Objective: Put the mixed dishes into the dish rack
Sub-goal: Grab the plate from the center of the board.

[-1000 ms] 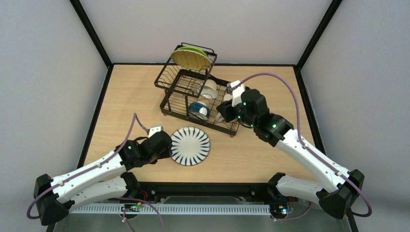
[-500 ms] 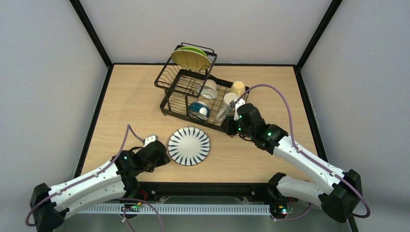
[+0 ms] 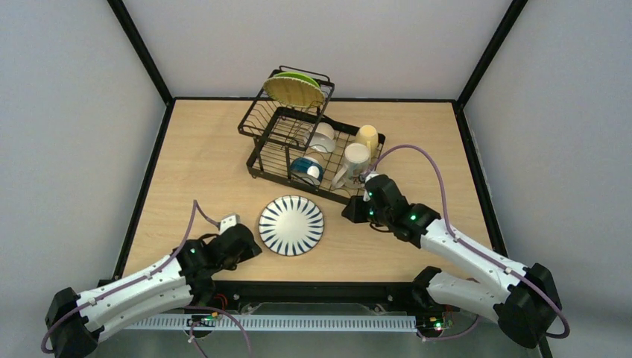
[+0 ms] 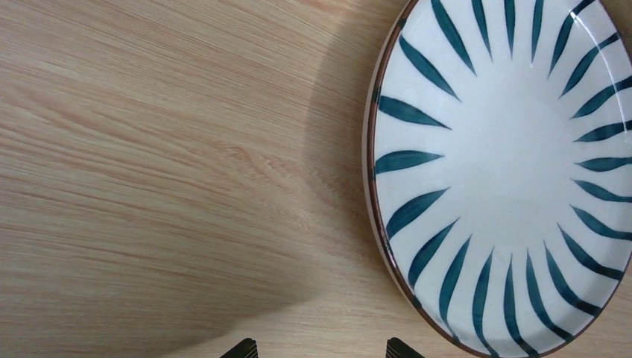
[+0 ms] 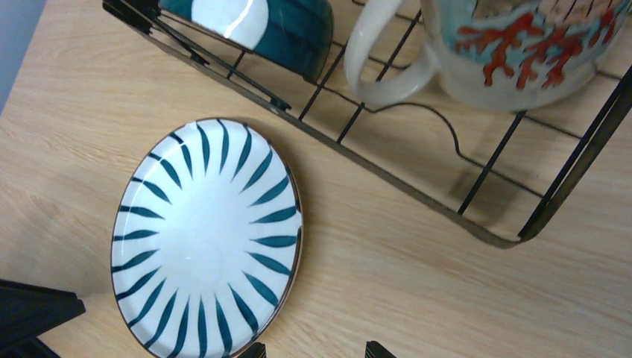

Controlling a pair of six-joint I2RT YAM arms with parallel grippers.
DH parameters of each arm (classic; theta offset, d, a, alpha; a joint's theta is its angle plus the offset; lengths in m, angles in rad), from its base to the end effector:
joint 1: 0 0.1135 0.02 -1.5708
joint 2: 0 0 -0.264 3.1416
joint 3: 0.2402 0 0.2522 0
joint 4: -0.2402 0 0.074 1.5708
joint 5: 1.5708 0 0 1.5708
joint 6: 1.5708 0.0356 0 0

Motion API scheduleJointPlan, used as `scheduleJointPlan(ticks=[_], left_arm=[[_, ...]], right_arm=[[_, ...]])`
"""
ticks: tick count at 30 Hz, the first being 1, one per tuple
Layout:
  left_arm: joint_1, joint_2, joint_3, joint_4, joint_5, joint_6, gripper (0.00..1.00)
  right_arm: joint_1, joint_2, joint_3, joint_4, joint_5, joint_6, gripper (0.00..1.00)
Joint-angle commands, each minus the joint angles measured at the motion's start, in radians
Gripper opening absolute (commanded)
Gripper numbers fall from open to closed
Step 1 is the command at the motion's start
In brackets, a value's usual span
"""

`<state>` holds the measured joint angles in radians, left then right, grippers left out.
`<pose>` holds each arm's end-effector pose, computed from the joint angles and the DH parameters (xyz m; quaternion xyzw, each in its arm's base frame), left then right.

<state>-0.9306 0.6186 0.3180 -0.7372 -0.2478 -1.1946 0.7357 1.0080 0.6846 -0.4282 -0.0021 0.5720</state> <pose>0.0738 -0.0844 0.1579 -0.1583 0.9447 -0.1703 0.2313 0.1560 0.1414 0.2410 -0.0754 0.9142 0.2430 0.3155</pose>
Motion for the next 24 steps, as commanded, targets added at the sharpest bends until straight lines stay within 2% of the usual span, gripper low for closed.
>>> scheduleJointPlan(ticks=[1, 14, 24], left_arm=[[0.006, -0.011, -0.026, 0.081, -0.039, -0.038, 0.99], [0.006, -0.091, -0.160, 0.201, -0.068, -0.175, 0.99], [0.007, -0.079, -0.249, 0.304, -0.084, -0.259, 0.99]], right_arm=[[0.007, -0.008, -0.046, 0.057, -0.059, 0.047, 0.76], [0.008, 0.037, -0.091, 0.135, -0.120, 0.054, 0.76], [0.008, 0.093, -0.125, 0.183, -0.173, 0.058, 0.77]])
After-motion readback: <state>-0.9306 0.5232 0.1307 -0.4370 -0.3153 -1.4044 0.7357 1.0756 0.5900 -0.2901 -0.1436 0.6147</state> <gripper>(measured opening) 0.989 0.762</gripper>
